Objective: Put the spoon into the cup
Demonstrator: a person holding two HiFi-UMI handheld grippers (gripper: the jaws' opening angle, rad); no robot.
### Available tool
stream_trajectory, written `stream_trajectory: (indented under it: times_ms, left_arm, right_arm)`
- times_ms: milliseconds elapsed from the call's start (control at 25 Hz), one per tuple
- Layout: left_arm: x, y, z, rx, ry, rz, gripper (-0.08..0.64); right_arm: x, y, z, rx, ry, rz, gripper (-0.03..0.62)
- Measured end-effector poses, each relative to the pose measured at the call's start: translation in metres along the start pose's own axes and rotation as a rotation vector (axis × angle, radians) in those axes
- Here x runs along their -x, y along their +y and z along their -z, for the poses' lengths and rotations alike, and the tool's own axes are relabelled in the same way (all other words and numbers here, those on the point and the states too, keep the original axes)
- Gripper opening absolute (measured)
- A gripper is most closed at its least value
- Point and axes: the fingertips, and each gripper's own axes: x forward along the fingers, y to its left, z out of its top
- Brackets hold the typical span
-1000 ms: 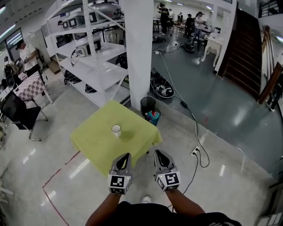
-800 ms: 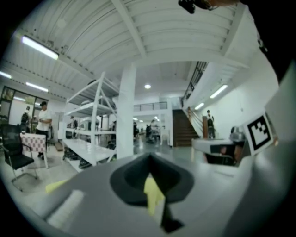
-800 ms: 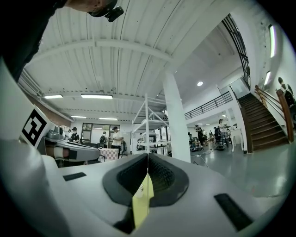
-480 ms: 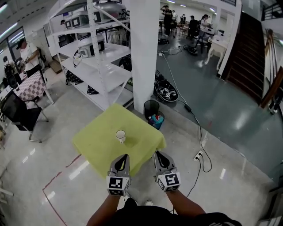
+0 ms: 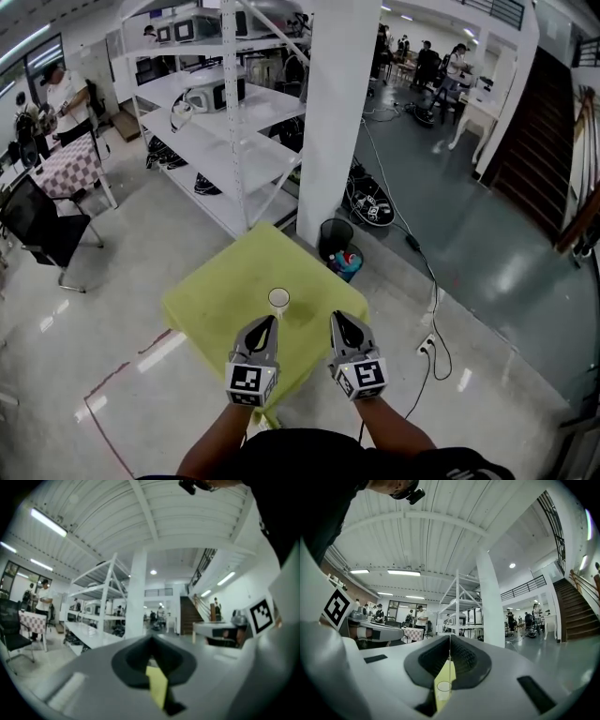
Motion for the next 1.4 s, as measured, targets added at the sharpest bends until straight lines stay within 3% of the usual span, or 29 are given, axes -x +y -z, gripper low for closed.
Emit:
stream_trajectory:
  times_ms: [520,800,1040,1400]
  left_arm:
    - [-0.004,0.068,0.004,0.043,-0.053,-0.061,0.006]
    - [-0.022,0.092,0.016,0.049,-0.026,-0.123,0.006]
    - [-0.043,0.112,0.030,0.046,-0.011,-0.180,0.006]
    - [-0.077,0.121,0.054,0.028,0.038,-0.183,0.006]
  right_arm:
    - [-0.068,0.034,-0.035,-0.054,-0.050,-0.069,0.011]
    - [-0.112,0.030,-0.016,-0.061,-0.023,-0.125,0.011]
    - [-0.147,0.044,0.013,-0.043,0.026,-0.222,0.011]
    - [-0.184,0.052,0.050,-0.071,0.070,-0.299,0.011]
